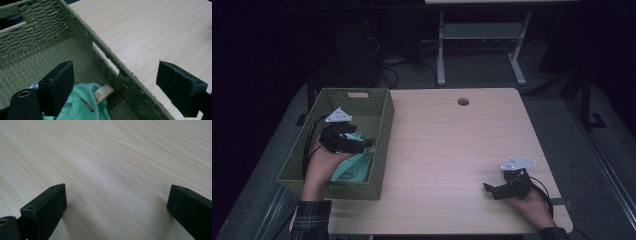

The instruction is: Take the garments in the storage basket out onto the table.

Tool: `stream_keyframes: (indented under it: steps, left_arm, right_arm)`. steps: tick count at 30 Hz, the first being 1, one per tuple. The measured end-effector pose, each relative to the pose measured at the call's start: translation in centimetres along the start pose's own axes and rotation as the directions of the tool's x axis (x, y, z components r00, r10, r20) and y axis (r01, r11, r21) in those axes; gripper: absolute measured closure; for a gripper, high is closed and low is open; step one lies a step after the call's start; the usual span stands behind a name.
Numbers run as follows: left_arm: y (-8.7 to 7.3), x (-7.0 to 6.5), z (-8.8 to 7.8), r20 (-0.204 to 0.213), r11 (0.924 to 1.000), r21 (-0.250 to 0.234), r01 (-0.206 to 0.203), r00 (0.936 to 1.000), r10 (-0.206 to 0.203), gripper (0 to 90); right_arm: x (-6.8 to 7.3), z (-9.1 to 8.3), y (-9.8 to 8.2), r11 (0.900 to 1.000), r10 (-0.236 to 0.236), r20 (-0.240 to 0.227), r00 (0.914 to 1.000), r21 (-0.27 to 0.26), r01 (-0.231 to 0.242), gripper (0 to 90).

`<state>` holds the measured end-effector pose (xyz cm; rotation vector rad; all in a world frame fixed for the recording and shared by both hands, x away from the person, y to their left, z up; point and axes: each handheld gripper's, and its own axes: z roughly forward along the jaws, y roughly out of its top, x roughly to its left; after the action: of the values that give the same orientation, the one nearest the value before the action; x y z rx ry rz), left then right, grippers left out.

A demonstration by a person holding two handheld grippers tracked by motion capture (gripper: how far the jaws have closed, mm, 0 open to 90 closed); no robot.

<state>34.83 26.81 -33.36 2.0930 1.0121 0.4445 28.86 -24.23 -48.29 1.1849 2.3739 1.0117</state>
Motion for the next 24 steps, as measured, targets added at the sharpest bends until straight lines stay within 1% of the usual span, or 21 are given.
stream_keyframes:
  steps: [6, 10, 14, 17, 22, 24]
  left_arm:
    - [-0.7, 0.9, 0.3, -0.018, 0.9997, 0.011, 0.022, 0.9996, -0.021, 14.2]
    - [-1.2, 1.5, 0.7, -0.033, 0.9994, 0.024, 0.026, 0.9992, -0.025, 14.6]
    - [-1.7, 2.1, 1.1, -0.04, 0.9988, 0.031, 0.038, 0.9985, -0.037, 14.6]
    - [-2.1, 2.5, 1.4, -0.052, 0.9985, 0.035, 0.043, 0.9978, -0.041, 16.4]
    - [-2.8, 3.2, 2.2, -0.066, 0.9971, 0.056, 0.051, 0.9967, -0.047, 16.6]
    - [-3.0, 3.4, 2.5, -0.076, 0.9961, 0.072, 0.051, 0.9961, -0.045, 18.7]
  right_arm:
    - [0.0, 0.0, 0.0, 1.0, 0.001, 0.0, 1.0, 0.001, -0.001, 2.3]
    - [0.0, 0.0, 0.0, 1.0, 0.0, 0.0, 1.0, 0.0, 0.0, 2.3]
    - [0.0, 0.0, 0.0, 1.0, 0.0, 0.0, 1.0, 0.0, 0.0, 2.3]
    - [0.0, 0.0, 0.0, 1.0, 0.0, 0.0, 1.0, 0.0, 0.0, 2.3]
    - [0.0, 0.0, 0.0, 1.0, 0.0, 0.0, 1.0, 0.0, 0.0, 2.3]
    - [0.0, 0.0, 0.0, 1.0, 0.0, 0.0, 1.0, 0.0, 0.0, 2.3]
